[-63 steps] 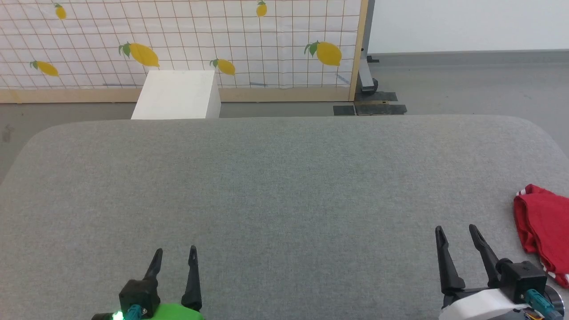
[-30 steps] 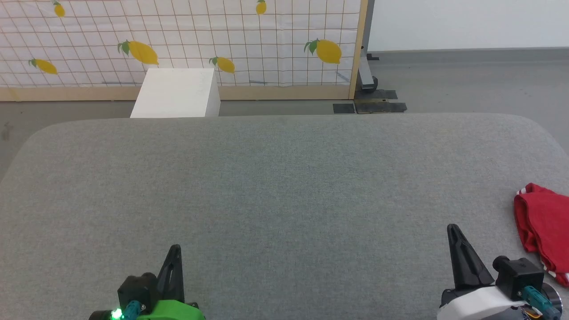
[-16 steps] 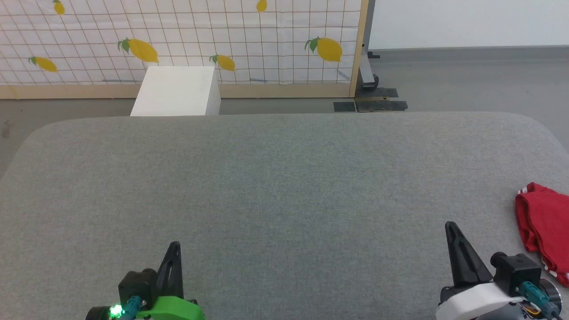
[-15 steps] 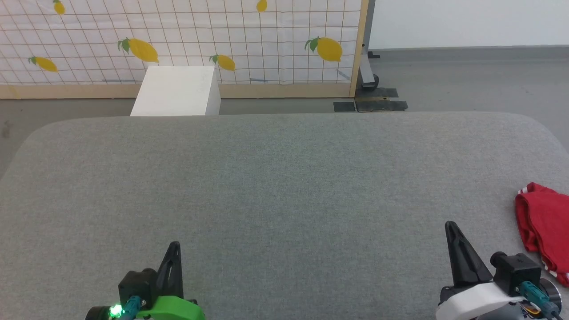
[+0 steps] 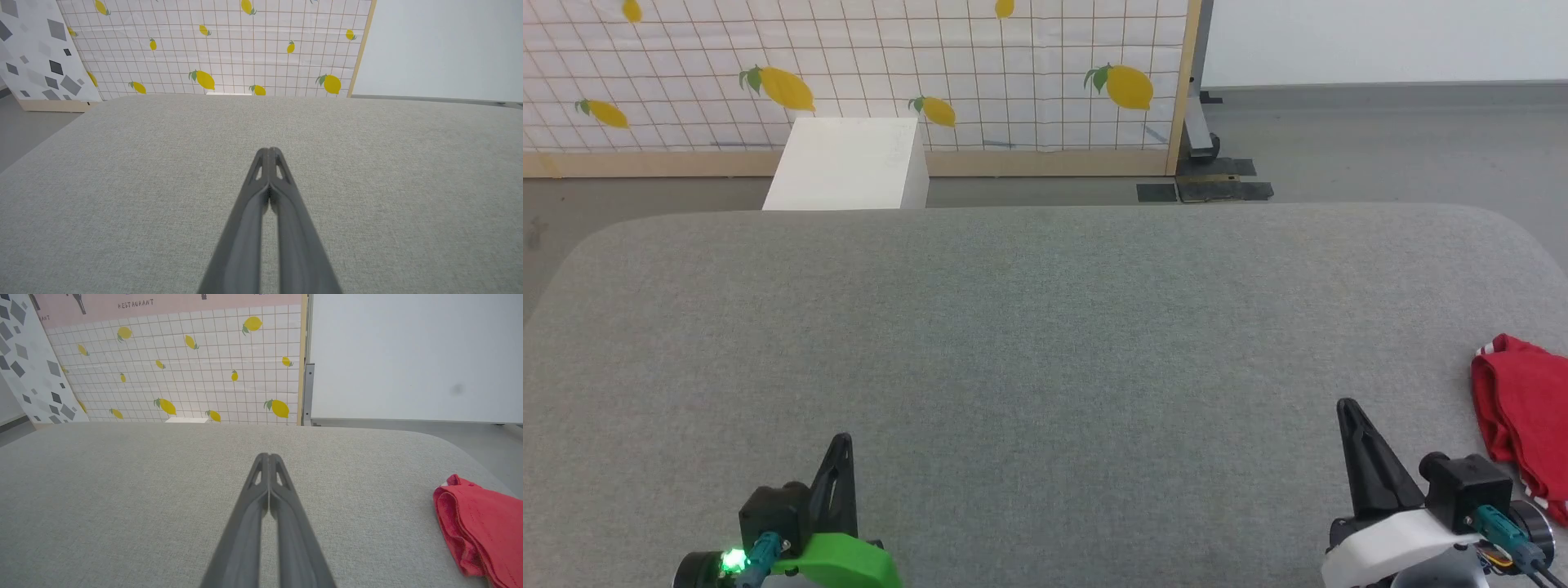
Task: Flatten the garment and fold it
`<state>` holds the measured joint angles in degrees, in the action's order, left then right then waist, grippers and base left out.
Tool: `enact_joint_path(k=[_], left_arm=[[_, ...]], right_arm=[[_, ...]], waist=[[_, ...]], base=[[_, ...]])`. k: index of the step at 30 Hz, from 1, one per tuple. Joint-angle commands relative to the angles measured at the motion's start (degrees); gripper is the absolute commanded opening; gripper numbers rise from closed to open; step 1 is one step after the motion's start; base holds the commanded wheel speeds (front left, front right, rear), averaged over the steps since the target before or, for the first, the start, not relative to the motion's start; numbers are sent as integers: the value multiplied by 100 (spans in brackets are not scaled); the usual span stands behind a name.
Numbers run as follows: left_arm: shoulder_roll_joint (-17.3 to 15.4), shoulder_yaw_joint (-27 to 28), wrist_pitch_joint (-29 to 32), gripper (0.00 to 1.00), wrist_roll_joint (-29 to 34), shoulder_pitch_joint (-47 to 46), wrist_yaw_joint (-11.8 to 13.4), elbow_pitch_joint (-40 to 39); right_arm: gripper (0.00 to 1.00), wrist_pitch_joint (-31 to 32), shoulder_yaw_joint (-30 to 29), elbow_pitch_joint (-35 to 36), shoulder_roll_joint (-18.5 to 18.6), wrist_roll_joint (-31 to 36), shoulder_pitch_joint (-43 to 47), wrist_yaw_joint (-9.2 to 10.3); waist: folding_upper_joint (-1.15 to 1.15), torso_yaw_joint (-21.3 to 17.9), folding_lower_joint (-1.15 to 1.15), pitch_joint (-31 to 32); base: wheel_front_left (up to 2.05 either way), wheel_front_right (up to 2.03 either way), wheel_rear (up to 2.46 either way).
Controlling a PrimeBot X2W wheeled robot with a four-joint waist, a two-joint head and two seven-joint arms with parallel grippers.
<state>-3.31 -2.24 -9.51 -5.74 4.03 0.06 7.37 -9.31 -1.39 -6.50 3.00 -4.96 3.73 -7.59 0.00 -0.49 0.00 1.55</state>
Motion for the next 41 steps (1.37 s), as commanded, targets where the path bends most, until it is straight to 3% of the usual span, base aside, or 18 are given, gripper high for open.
enact_joint_path(k=[1,41], left_arm=[[17,27,47,0,58,-107,-2,-40],[30,128,512,0,324,-259,-4,-399]], right_arm=[[0,32,16,57,-5,58,-93,4],[0,494,80,362,-9,284,-237,7]], waist=[[0,1,0,-3],[0,26,0,-81]], base=[[0,0,0],[0,0,0]])
